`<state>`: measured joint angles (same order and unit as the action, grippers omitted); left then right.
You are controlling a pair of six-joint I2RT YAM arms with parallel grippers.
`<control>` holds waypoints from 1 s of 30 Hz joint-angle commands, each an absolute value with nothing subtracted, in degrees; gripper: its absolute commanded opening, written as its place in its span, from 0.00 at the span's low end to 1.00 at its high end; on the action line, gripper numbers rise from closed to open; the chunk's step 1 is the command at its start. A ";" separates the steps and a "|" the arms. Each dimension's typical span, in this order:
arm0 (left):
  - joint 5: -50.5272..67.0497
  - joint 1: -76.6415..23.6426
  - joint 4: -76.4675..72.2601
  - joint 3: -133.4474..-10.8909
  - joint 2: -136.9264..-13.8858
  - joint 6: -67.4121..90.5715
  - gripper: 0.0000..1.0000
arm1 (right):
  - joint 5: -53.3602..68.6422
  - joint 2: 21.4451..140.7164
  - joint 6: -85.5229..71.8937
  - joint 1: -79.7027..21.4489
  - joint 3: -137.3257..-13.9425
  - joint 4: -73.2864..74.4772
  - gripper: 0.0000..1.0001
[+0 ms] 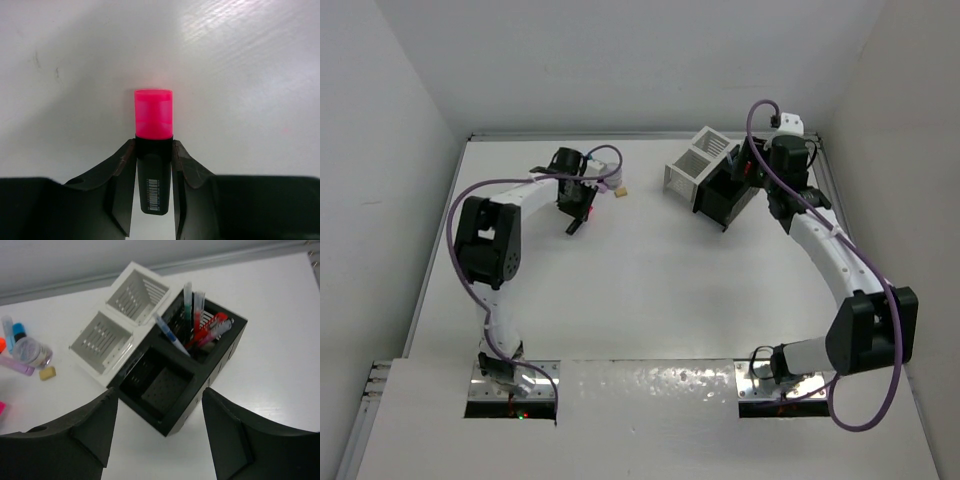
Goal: Sort the stationery into containers
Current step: Pick up the pen from the center of the board.
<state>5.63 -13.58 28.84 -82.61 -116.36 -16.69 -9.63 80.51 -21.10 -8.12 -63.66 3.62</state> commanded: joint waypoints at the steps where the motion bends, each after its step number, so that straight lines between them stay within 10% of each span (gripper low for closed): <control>1: 9.22 -14.59 32.34 -85.60 -104.71 -15.91 0.00 | -5.72 77.08 -25.22 -8.17 -62.23 5.18 0.67; 12: 16.78 -21.17 6.29 -86.57 -92.90 -10.82 0.00 | -0.71 72.16 -28.12 -6.95 -55.11 3.08 0.67; 30: 25.49 -26.98 -44.28 -108.70 -131.12 8.95 0.00 | 8.70 86.40 -32.96 -1.23 -67.14 7.90 0.66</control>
